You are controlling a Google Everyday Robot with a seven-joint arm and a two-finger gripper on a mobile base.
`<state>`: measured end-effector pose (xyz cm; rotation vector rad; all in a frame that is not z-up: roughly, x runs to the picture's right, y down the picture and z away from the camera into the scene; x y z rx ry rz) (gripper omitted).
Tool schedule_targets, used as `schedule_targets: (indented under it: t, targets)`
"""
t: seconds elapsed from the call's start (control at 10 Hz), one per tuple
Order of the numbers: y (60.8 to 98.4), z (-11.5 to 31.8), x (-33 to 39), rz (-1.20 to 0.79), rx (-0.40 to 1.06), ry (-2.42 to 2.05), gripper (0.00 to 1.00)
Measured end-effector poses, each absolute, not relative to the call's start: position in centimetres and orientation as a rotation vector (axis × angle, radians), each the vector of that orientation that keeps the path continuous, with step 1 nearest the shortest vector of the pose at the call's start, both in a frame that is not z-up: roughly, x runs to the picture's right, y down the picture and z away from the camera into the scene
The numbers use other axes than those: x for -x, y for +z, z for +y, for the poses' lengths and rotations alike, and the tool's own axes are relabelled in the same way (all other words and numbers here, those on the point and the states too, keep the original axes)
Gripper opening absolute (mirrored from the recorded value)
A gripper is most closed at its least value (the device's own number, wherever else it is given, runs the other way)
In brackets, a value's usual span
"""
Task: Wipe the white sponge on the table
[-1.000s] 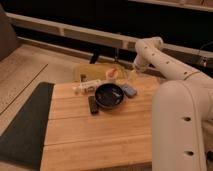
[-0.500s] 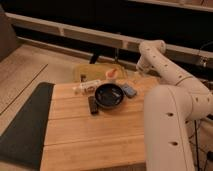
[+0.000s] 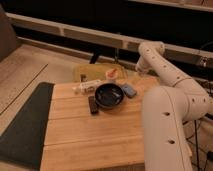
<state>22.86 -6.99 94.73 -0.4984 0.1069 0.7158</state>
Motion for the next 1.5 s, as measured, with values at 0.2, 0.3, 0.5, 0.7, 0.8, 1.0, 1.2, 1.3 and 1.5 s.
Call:
schedule_targets:
  t: [0.2, 0.3, 0.5, 0.7, 0.8, 1.0, 1.2, 1.3, 1.5]
  targets:
    - [95.0, -6.8, -23.1, 0.105, 0.502, 0.727, 0.65]
    - [95.5, -6.7, -23.2, 0.103, 0.506, 0.737, 0.65]
    - [96.2, -6.8, -22.7, 0.098, 0.510, 0.734, 0.65]
    - [96.8, -6.7, -22.0, 0.093, 0.523, 0.722, 0.65]
    - [97.2, -6.3, -21.7, 0.092, 0.537, 0.718, 0.65]
    - [98.2, -4.4, -20.9, 0.105, 0.591, 0.710, 0.65]
    - [99.2, -2.2, -20.5, 0.132, 0.652, 0.704, 0.65]
    - [99.6, -1.2, -20.3, 0.154, 0.681, 0.699, 0.65]
    - [100.2, -0.6, -19.8, 0.182, 0.704, 0.687, 0.65]
